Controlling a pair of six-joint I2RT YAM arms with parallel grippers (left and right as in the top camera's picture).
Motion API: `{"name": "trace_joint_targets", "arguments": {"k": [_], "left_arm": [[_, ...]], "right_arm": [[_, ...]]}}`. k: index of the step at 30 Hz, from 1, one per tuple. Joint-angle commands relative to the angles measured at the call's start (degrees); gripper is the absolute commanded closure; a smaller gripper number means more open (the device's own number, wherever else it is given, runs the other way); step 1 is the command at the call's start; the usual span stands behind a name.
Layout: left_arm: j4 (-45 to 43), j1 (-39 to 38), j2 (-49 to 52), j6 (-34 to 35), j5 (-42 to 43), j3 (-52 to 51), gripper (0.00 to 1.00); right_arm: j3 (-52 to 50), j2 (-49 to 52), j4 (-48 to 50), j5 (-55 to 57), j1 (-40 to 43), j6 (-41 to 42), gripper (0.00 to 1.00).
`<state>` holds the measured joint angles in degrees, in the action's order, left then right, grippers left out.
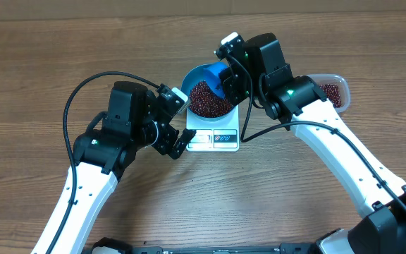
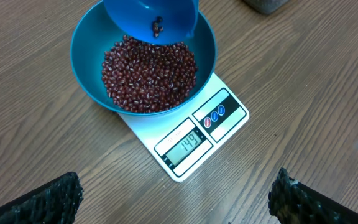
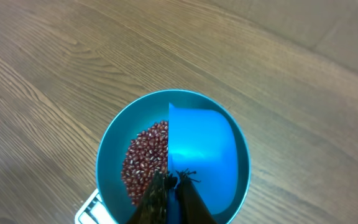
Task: Scoop item into bowl and weigh 150g on scale
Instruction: 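Tilt the scoop over the bowl to trickle beans in with the right gripper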
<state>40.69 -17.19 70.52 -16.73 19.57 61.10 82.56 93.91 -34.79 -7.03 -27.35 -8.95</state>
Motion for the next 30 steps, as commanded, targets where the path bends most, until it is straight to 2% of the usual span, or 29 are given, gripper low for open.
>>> {"name": "trace_joint_targets", "arguments": {"k": [1,7,30], "left_arm": [[-0.20,0.24,0.35,-0.87,1.01,-0.55,0.00],[-0.20,0.24,0.35,-0.87,1.01,-0.55,0.01],[-0.20,0.24,0.35,-0.87,1.01,-0.55,0.01]], "right_arm": [[1.05,-0.66,-0.20,-0.09,0.22,7.82,0.96],[1.05,-0.68,-0.17,-0.50,0.22,13.09,0.96],[1.07,-0.68,0.07,-0.44,0.22,13.00,0.96]]}}
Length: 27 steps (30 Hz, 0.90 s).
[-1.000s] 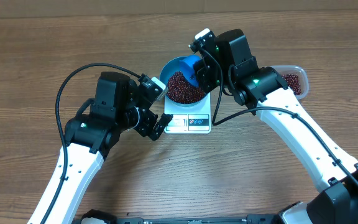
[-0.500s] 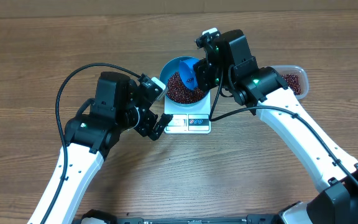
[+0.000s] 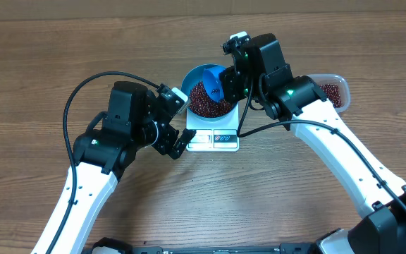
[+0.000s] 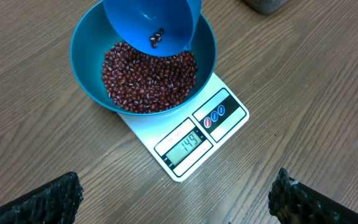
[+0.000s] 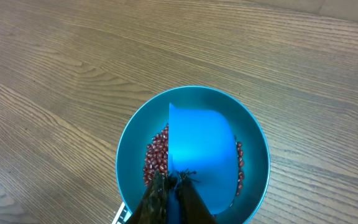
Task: Scoop item into bowl and weigh 150g on scale
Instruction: 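Tilt the scoop over the bowl to trickle beans in with the right gripper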
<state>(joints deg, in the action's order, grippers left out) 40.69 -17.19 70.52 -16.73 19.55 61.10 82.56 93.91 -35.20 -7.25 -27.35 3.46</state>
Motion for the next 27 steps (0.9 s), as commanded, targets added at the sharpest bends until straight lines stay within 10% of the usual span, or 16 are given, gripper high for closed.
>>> {"name": "trace_joint_targets", "arguments": {"k": [1,27], "left_arm": [[-0.20,0.24,0.35,-0.87,1.03,-0.55,0.01],[-0.20,0.24,0.35,-0.87,1.03,-0.55,0.01]], "right_arm": [[1.07,-0.68,0.55,0.26,0.22,0.59,0.96],[1.05,-0.57,0.22,6.08,0.20,-6.67,0.96]]}}
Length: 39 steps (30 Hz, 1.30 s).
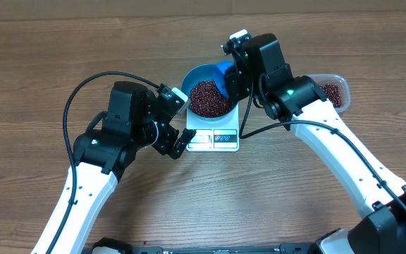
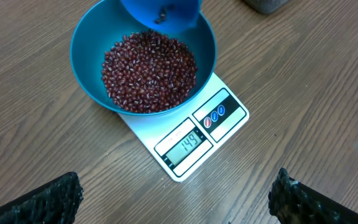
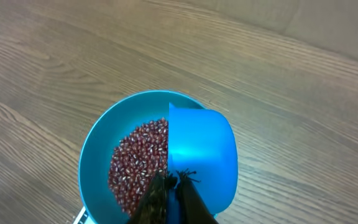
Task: Scoop item into bowl and weigh 150g on scale
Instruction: 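Tilt the scoop over the bowl to trickle beans in with the right gripper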
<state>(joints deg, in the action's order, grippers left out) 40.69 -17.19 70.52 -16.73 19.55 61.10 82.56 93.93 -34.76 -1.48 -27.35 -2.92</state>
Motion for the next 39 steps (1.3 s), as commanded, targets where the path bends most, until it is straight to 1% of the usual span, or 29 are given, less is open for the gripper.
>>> {"name": "trace_joint_targets", "arguments": {"k": [1,9,12,16,21,25,39], "left_arm": [[-0.20,0.24,0.35,-0.87,1.03,-0.55,0.00],[-0.20,0.24,0.35,-0.87,1.03,-0.55,0.00],[-0.20,0.24,0.35,-0.87,1.03,-0.55,0.01],[-0.20,0.24,0.35,-0.87,1.03,-0.55,0.00],[-0.20,0.24,0.35,-0.87,1.03,-0.55,0.01],[-0.20,0.24,0.35,-0.87,1.03,-0.55,0.00],[-0.20,0.24,0.35,-0.87,1.03,-0.55,0.00]], "right_arm": [[1.05,-0.59,-1.09,0.28,0.11,-0.13,0.96],[1.05,-0.59,-0.22,-0.07,0.07,-0.11,0.96],[1.05,-0.59,-0.63,-1.79,0.07,-0.11,0.96],[1.05,-0.59,0.07,-1.62,0.07,-0.13,0.96],[1.03,-0.57,-2.19,-1.60,0.07,-0.13,0.96],[1.05,-0.59,-0.42,-1.62,0.07,-0.11,0.96],[1.03,-0.57,-1.09,-1.55,0.11,-0.17,0.96]]}}
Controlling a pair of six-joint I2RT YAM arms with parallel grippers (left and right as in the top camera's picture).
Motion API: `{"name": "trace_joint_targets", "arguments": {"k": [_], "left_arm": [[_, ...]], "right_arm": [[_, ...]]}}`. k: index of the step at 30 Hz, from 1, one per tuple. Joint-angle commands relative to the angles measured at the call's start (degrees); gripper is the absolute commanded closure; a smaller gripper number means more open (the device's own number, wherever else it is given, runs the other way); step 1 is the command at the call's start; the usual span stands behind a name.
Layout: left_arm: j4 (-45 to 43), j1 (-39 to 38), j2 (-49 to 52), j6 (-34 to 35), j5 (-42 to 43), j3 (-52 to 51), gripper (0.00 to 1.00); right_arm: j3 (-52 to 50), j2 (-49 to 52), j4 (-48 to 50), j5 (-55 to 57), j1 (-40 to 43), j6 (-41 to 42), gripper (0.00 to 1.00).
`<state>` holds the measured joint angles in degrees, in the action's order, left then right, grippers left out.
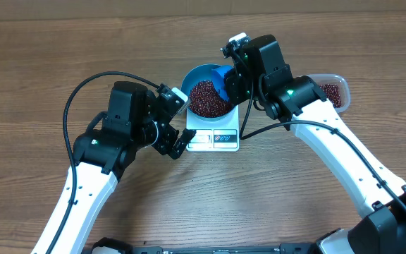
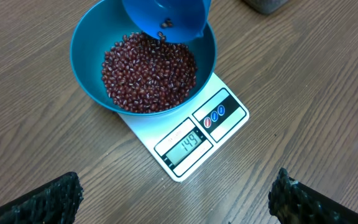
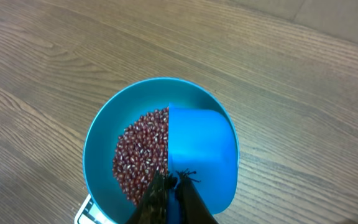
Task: Scoop item into bowl and weigh 150g on scale
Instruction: 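Tilt the scoop over the bowl to trickle beans in with the right gripper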
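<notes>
A blue bowl (image 2: 86,37) full of red beans (image 2: 148,71) stands on a white scale (image 2: 194,134) whose display reads 149. My right gripper (image 3: 174,180) is shut on the handle of a blue scoop (image 3: 202,149), tilted over the bowl's far right side; a few beans lie in the scoop (image 2: 165,23) and one drops below its rim. In the overhead view the scoop (image 1: 221,77) hangs over the bowl (image 1: 192,76). My left gripper (image 2: 176,196) is open and empty, hovering over the table in front of the scale (image 1: 213,138).
A clear container (image 1: 333,92) of red beans sits at the right behind my right arm. A dark object (image 2: 266,5) shows at the top edge of the left wrist view. Bare wooden table (image 1: 189,197) surrounds the scale.
The scoop has shifted back a little over the bowl's right side and tilted more; a bean now falls from its rim. The display still reads 149. My left arm has not moved.
The scoop was tilted over the bowl with a few beans in it and the scale at 149. It then sat deeper over the bowl, then drew back to the far rim, and now tips over the right side. The reading stayed 149 throughout.
</notes>
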<state>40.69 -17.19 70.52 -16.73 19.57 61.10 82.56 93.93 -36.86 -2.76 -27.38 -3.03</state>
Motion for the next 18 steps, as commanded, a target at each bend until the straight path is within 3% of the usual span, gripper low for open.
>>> {"name": "trace_joint_targets", "arguments": {"k": [1,18], "left_arm": [[-0.20,0.24,0.35,-0.87,1.01,-0.55,0.00],[-0.20,0.24,0.35,-0.87,1.01,-0.55,0.00]], "right_arm": [[1.03,-0.57,1.86,-0.28,0.13,-0.04,0.96],[1.03,-0.57,2.10,-4.68,0.13,0.22,0.96]]}}
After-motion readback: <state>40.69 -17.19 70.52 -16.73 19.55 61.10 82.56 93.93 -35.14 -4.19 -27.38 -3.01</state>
